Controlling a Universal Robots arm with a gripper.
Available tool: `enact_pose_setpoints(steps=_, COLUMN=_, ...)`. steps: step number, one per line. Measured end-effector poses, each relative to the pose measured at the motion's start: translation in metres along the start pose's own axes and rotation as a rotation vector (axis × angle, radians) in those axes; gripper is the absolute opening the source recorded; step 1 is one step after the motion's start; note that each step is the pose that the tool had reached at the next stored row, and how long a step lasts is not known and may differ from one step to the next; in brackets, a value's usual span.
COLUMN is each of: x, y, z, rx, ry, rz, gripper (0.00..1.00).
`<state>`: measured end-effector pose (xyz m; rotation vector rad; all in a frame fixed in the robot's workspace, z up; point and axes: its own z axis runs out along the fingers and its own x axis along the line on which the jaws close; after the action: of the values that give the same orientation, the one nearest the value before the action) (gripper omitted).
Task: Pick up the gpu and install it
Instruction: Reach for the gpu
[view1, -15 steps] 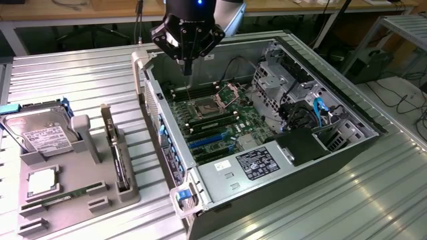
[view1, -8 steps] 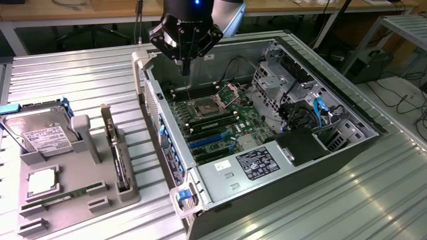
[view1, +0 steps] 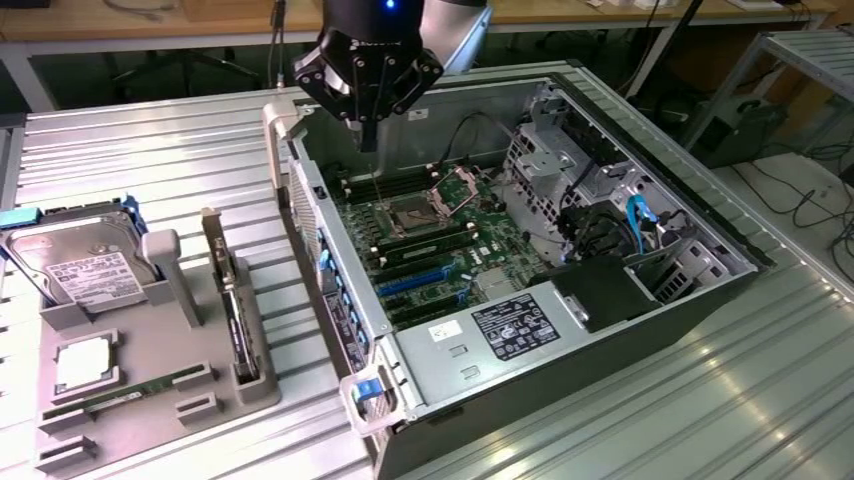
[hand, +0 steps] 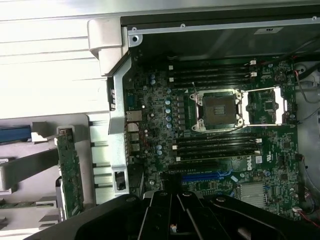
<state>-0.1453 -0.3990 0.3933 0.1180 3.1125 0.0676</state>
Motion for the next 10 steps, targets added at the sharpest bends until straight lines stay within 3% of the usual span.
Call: enact_pose_setpoints(steps=10, x=0.0042, y=-0.0003, z=-0.0001, rx=0.0, ry=0.0001, rz=0.0, gripper=0.11)
